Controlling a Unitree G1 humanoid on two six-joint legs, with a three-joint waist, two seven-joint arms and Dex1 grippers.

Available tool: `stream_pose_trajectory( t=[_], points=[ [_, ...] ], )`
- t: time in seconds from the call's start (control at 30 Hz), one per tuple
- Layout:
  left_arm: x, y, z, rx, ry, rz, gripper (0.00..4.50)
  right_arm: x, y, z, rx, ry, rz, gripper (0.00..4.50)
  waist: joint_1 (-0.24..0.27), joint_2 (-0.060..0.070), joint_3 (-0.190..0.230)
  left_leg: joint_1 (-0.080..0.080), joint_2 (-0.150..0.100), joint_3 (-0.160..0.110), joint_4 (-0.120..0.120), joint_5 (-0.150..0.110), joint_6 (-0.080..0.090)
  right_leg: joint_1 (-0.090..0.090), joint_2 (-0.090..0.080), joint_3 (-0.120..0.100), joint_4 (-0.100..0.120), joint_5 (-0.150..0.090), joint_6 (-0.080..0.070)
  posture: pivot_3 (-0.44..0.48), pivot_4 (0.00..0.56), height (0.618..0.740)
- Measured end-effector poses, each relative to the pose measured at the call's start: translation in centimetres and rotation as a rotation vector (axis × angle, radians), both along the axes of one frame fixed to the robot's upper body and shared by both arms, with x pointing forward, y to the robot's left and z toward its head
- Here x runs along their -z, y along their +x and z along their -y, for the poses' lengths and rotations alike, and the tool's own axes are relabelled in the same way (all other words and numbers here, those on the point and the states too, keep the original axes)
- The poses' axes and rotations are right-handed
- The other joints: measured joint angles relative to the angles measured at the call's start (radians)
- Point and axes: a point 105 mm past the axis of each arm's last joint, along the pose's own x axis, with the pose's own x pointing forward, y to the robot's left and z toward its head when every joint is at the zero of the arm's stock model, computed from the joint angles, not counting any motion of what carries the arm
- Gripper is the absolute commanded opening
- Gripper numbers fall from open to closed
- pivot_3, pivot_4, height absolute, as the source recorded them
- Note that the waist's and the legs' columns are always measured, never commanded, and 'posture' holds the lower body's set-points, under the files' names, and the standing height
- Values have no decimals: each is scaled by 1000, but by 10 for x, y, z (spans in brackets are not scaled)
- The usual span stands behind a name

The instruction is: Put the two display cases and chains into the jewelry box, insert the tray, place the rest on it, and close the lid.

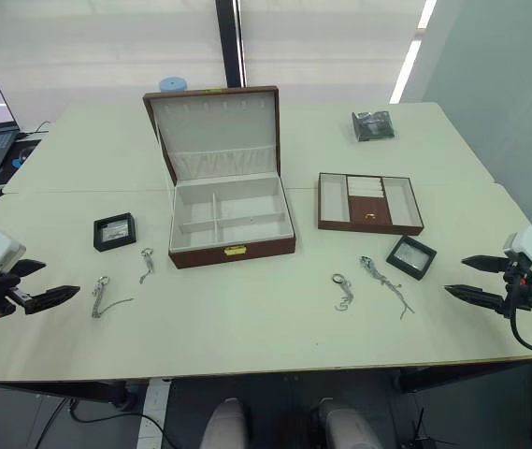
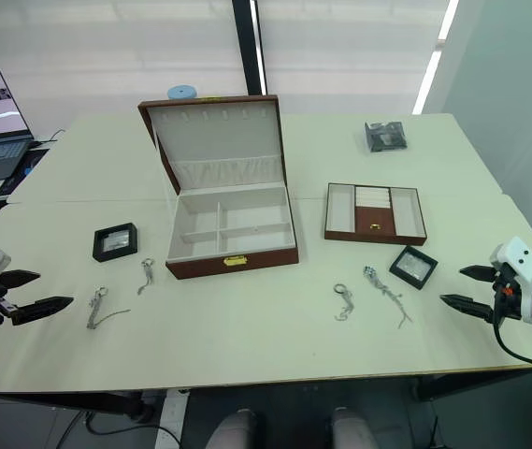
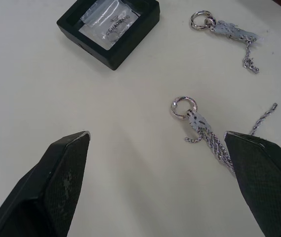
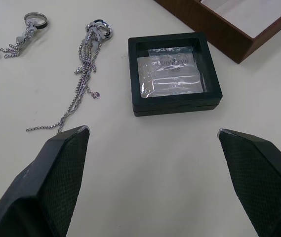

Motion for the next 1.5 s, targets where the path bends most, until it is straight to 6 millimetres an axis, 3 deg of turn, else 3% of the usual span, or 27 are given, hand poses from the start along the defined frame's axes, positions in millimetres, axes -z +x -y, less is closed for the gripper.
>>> stream_pose_trajectory(
  t=[1.27,1.37,1.5],
  points=[
    [3,3,-8,-34,32,12,4500,-3,5,4,7,-8,41,4412,0,0,0,0,0,0,0,0,0,0,0,0,1,0,0,0,150,740],
    [-2,13,-6,-70,3,85,4500,-11,8,-4,26,82,77,4412,1,0,0,0,0,0,1,0,0,0,0,0,1,0,0,0,150,740],
    [-16,34,18,-90,-142,222,4500,-30,19,-37,16,247,178,4412,0,0,0,0,0,-1,2,0,0,0,0,0,3,0,0,0,150,740]
  ],
)
